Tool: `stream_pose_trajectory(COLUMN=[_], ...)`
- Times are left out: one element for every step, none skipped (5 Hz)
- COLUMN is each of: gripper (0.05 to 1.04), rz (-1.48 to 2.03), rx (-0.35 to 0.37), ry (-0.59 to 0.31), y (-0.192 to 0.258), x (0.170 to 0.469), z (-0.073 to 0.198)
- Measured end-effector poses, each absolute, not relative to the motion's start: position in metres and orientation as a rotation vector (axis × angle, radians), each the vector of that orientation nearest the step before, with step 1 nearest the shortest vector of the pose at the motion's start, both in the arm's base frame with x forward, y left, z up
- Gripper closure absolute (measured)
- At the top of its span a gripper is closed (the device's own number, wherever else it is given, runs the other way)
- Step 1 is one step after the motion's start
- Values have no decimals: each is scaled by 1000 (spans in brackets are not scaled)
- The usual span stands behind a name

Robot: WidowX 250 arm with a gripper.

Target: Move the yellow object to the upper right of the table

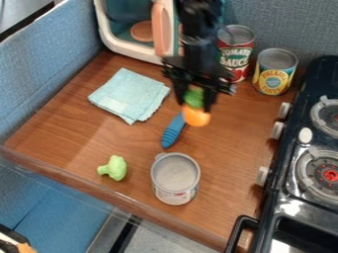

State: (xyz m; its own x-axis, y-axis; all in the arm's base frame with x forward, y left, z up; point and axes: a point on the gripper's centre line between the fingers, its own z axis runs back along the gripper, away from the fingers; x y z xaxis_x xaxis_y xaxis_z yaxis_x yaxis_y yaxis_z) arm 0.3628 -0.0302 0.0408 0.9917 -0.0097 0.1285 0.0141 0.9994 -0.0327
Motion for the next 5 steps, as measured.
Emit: stream_pose_trajectory(gripper=[491,491,410,129,79], rz=[18,8,20,17,29], rx=[-75,-105,-98,-110,-87], ry=[-142,-122,-108,-92,-88], y=[-42,-49,-48,-49,-46], x=[386,406,405,402,400], z=[24,7,7,7,13])
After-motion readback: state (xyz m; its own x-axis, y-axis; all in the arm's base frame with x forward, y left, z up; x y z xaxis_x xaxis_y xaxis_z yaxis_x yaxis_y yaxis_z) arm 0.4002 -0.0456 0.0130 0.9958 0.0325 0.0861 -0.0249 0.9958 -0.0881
